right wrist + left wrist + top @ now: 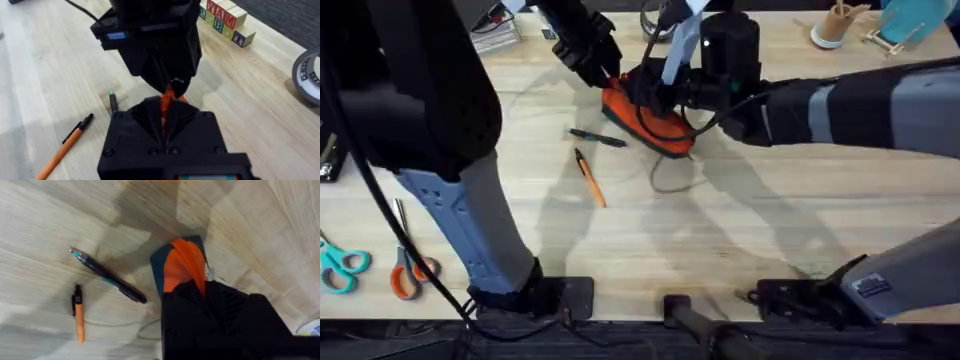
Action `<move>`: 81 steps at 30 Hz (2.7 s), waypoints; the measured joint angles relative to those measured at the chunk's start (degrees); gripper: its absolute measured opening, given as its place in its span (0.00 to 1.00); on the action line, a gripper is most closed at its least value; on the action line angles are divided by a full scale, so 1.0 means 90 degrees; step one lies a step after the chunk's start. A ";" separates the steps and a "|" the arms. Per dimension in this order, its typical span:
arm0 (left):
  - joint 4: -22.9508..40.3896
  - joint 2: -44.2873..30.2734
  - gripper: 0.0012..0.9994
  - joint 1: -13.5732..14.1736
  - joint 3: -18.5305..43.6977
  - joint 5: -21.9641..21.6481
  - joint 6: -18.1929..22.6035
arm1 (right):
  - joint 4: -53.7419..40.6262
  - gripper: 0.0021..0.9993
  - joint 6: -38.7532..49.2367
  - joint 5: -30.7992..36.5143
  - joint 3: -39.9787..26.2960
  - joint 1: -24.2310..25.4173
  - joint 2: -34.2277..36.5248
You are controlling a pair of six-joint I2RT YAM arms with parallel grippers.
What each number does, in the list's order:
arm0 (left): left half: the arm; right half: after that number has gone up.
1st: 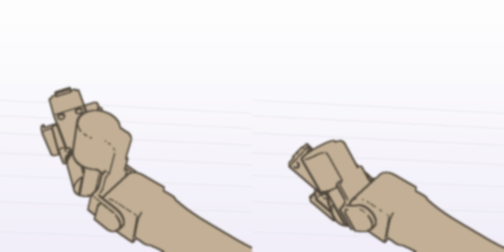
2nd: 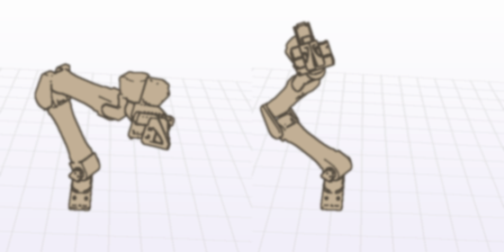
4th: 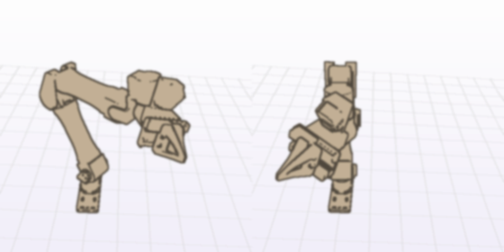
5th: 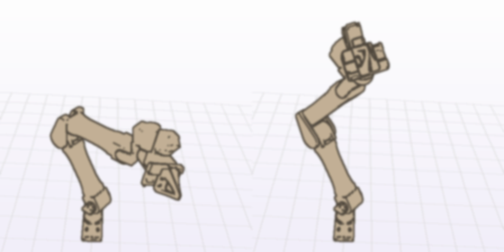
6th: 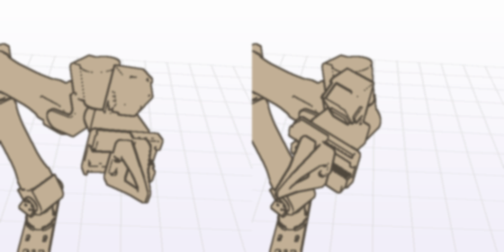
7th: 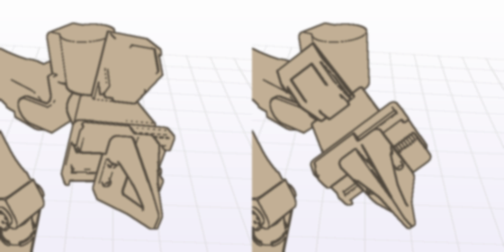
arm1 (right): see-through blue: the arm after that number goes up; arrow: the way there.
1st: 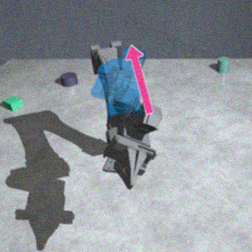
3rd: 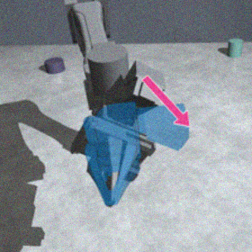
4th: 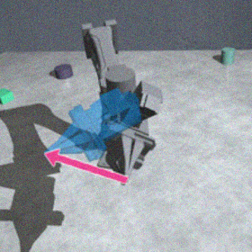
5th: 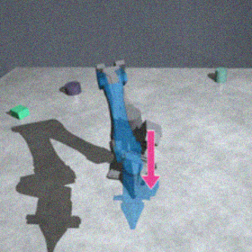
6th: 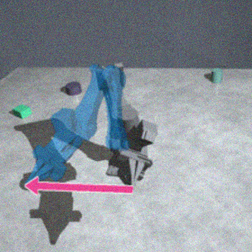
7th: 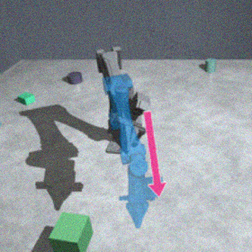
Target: Unzip the bag, pick up the pens from the table one at a time and place them inside, then zip the bag closed.
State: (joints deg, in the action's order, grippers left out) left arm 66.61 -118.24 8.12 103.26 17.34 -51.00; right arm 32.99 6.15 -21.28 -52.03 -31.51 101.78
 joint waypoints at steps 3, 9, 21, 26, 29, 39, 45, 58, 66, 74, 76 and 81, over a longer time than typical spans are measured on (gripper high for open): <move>0.0000 0.0000 0.04 0.0000 0.0000 0.0000 0.0000 | 0.0000 0.11 -0.0036 -0.0005 0.0000 0.0000 0.0000; 0.0005 0.0000 0.04 0.0000 0.0000 0.0002 0.0000 | 0.0112 0.95 -0.0147 -0.0017 -0.0034 -0.0024 -0.0001; 0.0005 0.0000 0.04 -0.0002 0.0000 0.0002 0.0000 | 0.0251 1.00 -0.0299 -0.0019 -0.0036 -0.0022 -0.0002; 0.0005 0.0000 0.04 -0.0007 0.0000 0.0002 0.0000 | 0.0249 1.00 -0.0310 -0.0019 -0.0036 0.0035 -0.0129; 0.0005 0.0000 0.04 -0.0015 0.0000 0.0005 0.0000 | 0.0206 1.00 -0.0310 -0.0019 -0.0036 0.0155 -0.0412; -0.0023 0.0000 0.88 -0.0027 0.0000 0.0076 0.0051 | -0.1061 1.00 -0.0317 -0.0019 -0.0039 0.0681 -0.1506; -0.0022 0.0000 1.00 -0.0039 0.0001 0.0100 0.0049 | -0.1929 1.00 -0.0333 -0.0019 -0.0039 0.0809 -0.2024; 0.0027 0.0000 1.00 -0.0216 0.0002 0.0090 0.0752 | -0.2739 1.00 -0.0301 -0.0020 -0.0039 0.0828 -0.2737; 0.0177 0.0049 0.99 -0.0388 0.0002 0.0066 0.1625 | -0.2863 1.00 -0.0279 -0.0019 -0.0039 0.0845 -0.2850; 0.0433 0.0964 1.00 -0.0408 0.0002 0.0046 0.2555 | -0.3128 1.00 -0.0255 -0.0022 -0.0039 0.1026 -0.2978; 0.0596 0.1256 1.00 -0.0408 0.0005 0.0046 0.2772 | -0.3205 1.00 -0.0255 -0.0022 -0.0039 0.1070 -0.3028; 0.1170 0.1882 1.00 -0.0408 0.0029 0.0046 0.3320 | -0.3377 1.00 -0.0254 -0.0019 -0.0039 0.1117 -0.3220</move>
State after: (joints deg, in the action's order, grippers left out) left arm 77.14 -101.30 4.45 103.53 17.76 -21.12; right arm 2.60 3.87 -21.45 -52.38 -21.45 72.79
